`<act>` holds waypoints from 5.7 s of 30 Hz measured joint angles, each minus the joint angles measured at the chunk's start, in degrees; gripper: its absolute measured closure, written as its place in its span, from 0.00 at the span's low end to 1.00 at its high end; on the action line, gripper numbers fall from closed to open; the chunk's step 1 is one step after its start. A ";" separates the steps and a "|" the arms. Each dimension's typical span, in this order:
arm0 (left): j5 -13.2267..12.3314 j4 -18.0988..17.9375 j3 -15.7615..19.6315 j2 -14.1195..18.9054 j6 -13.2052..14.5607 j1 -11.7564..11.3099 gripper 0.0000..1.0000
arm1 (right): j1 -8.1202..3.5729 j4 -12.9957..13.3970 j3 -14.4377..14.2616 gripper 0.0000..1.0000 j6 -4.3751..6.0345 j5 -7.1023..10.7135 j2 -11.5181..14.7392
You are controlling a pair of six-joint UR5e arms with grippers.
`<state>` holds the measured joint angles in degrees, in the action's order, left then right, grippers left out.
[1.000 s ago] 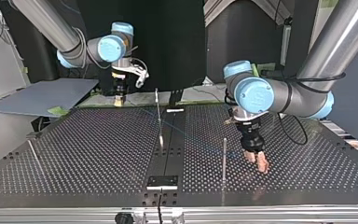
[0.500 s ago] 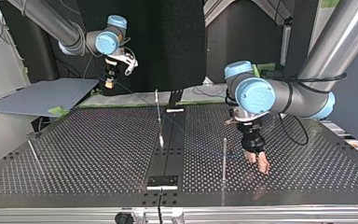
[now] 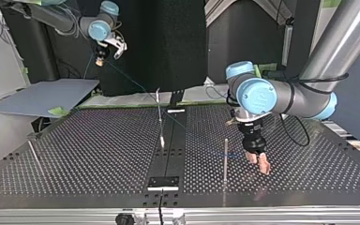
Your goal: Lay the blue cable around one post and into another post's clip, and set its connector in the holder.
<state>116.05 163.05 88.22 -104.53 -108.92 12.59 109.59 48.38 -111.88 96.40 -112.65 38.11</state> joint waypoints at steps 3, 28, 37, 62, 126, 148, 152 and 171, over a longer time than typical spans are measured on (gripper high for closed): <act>0.00 0.00 0.00 0.00 0.02 0.00 0.00 | -0.21 1.53 -1.13 1.00 0.12 0.27 -1.53; -0.15 0.07 -0.15 0.00 0.12 -0.37 0.00 | -1.27 15.03 10.85 1.00 1.64 0.73 -15.04; -0.19 0.08 -0.17 0.00 -0.02 -0.56 0.00 | -2.30 20.22 12.64 1.00 0.19 1.06 -20.22; -0.59 0.00 -0.27 0.00 -0.39 -1.14 0.00 | -3.40 30.16 17.59 1.00 -0.98 1.94 -34.43; -1.00 0.02 -0.29 0.00 -0.41 -1.65 0.00 | -2.24 21.47 1.45 1.00 4.45 4.36 -16.49; -1.47 0.16 -0.29 0.01 -0.24 -1.70 0.00 | -1.24 13.62 5.83 1.00 1.86 5.40 -4.24; -1.38 0.19 -0.32 0.01 -0.17 -1.70 0.00 | -0.98 13.46 5.61 1.00 1.67 4.92 -1.72; -1.25 0.05 -0.30 0.00 -0.10 -1.76 0.00 | 1.76 15.39 3.62 1.00 -1.65 5.81 3.75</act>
<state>114.80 163.10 87.92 -104.53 -109.02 10.83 111.35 63.77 -108.27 94.76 -106.84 41.86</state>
